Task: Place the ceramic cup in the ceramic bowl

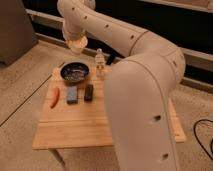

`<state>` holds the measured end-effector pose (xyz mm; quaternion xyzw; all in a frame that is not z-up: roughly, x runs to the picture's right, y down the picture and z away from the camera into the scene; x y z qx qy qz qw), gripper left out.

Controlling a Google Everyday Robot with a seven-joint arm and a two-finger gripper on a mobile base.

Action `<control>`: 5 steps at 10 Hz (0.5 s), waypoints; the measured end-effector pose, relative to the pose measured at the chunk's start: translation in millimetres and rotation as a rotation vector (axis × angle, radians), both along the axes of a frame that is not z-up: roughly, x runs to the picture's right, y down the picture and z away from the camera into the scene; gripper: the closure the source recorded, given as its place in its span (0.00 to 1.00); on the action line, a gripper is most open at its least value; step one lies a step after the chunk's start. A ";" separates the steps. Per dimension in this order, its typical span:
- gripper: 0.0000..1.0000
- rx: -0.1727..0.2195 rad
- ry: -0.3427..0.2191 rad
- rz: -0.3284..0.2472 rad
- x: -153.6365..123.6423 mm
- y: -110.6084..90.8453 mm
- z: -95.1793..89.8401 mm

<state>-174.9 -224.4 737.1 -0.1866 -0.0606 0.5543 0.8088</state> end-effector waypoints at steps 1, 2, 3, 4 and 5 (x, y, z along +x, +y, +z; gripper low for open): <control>1.00 -0.022 -0.007 -0.024 -5.6 3.3 10.4; 1.00 -0.035 -0.010 -0.039 -8.7 5.0 15.9; 1.00 -0.057 -0.014 -0.061 -12.5 8.3 24.3; 1.00 -0.075 -0.022 -0.079 -17.4 11.3 29.8; 1.00 -0.092 -0.030 -0.098 -21.7 14.9 34.6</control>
